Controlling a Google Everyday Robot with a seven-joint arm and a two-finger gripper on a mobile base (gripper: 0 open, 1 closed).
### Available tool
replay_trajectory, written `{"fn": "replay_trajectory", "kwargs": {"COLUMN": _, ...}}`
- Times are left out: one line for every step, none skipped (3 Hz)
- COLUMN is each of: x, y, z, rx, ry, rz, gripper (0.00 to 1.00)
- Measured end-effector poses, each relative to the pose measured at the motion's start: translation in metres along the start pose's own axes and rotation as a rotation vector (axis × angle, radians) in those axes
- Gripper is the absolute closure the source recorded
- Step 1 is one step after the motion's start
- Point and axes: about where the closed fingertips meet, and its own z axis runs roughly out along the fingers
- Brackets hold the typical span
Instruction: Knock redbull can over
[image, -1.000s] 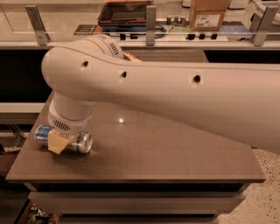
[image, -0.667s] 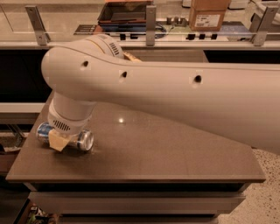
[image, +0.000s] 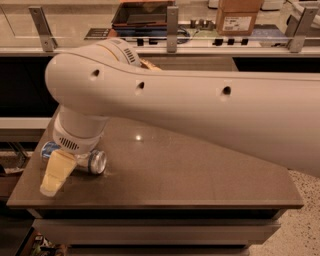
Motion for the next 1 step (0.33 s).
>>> {"fn": "replay_trajectory", "kwargs": {"x": 0.0, "y": 0.0, "z": 0.0, "rx": 0.0, "ry": 0.0, "rz": 0.0, "gripper": 0.0}}
